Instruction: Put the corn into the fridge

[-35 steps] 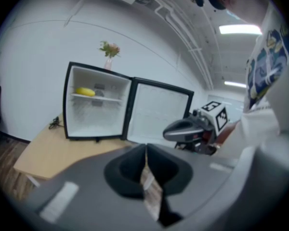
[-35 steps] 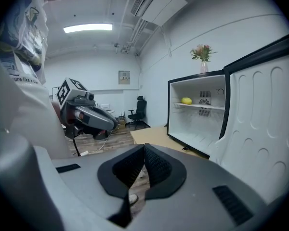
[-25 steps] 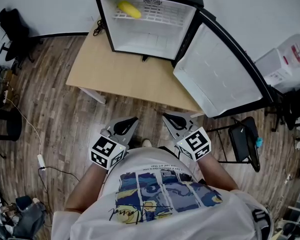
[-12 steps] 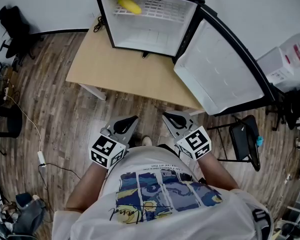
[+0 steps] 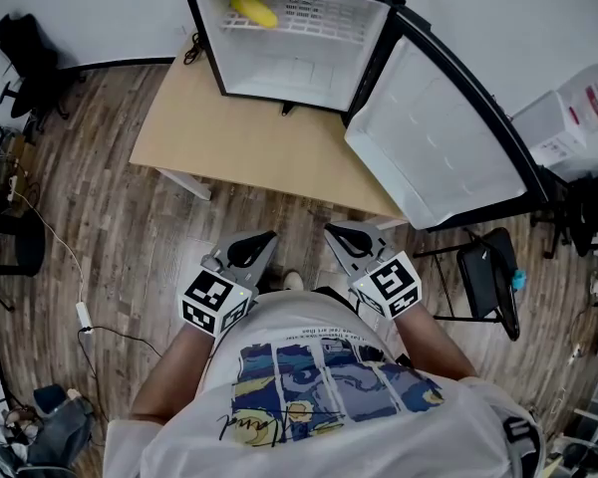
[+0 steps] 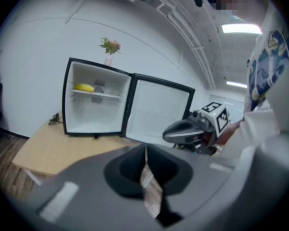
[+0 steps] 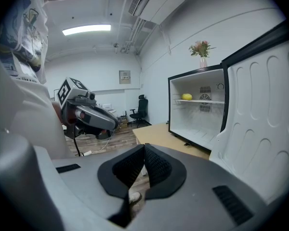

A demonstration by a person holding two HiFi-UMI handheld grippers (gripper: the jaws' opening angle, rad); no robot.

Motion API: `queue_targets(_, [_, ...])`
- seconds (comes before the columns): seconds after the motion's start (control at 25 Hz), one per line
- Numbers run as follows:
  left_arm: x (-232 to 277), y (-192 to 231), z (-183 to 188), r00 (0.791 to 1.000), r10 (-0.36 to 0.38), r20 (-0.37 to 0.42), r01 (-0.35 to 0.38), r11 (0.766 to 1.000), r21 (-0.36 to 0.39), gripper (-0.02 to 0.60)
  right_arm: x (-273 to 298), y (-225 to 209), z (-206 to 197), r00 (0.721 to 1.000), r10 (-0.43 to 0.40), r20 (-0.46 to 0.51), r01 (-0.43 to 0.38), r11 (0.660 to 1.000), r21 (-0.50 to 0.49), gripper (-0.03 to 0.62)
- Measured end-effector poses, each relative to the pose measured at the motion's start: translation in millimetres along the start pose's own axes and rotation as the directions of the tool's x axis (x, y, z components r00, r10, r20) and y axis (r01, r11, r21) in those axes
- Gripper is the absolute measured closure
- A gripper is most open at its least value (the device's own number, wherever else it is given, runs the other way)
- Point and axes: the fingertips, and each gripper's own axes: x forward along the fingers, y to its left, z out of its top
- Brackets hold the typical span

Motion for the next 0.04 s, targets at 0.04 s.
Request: queue_targets(0.04, [0.9, -0.1, 0.3, 1.0, -0.001, -0.001, 0.001, 1.0, 0.0, 0.566, -0.2, -0.8, -0.1, 1.0, 0.0, -0.001, 0.0, 1.0, 0.001, 0.582])
